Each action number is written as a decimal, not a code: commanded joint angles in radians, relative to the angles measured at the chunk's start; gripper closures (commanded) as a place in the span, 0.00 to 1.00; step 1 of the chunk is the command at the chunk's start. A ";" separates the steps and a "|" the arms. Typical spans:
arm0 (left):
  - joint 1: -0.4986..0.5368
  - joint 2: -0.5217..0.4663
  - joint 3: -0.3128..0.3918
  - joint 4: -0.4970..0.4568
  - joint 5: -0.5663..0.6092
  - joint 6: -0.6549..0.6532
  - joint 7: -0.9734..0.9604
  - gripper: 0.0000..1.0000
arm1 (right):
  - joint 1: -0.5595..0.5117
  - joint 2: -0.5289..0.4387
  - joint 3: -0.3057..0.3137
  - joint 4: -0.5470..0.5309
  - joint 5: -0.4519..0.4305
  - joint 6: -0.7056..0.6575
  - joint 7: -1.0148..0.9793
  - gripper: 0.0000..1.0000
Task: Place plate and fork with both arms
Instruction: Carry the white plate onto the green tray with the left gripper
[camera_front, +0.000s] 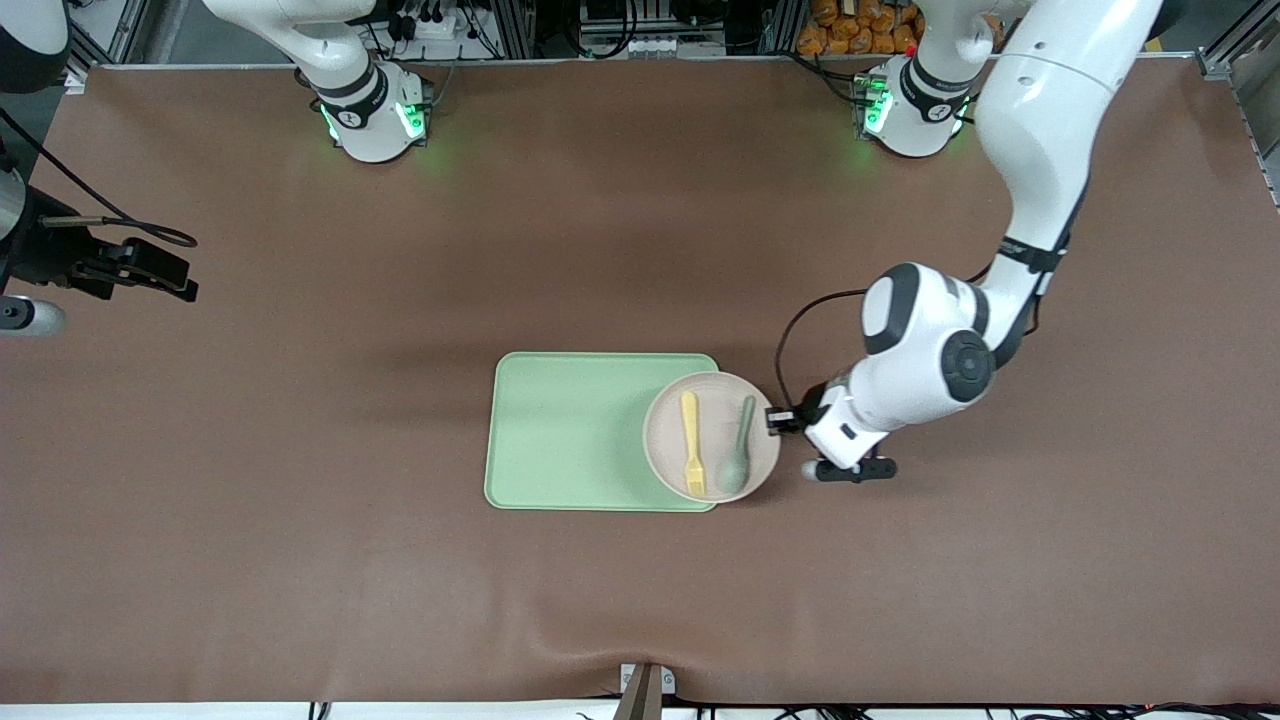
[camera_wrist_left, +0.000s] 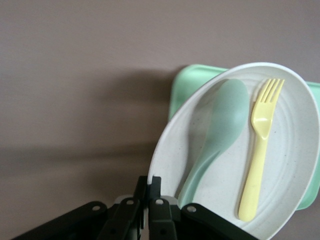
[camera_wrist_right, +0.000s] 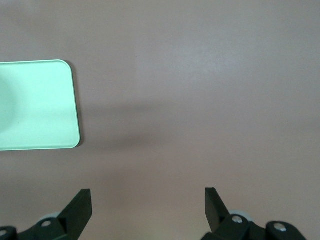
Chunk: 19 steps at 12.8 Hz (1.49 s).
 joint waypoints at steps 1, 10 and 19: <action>-0.073 0.093 0.009 0.104 0.051 0.004 -0.048 1.00 | 0.000 0.003 0.000 0.007 -0.004 -0.004 0.001 0.00; -0.182 0.192 0.041 0.136 0.067 0.096 -0.048 1.00 | 0.005 0.037 0.000 0.008 0.007 0.008 0.001 0.00; -0.101 -0.171 0.231 0.207 0.286 -0.341 -0.117 0.00 | 0.249 0.251 0.001 0.014 0.007 0.294 -0.009 0.00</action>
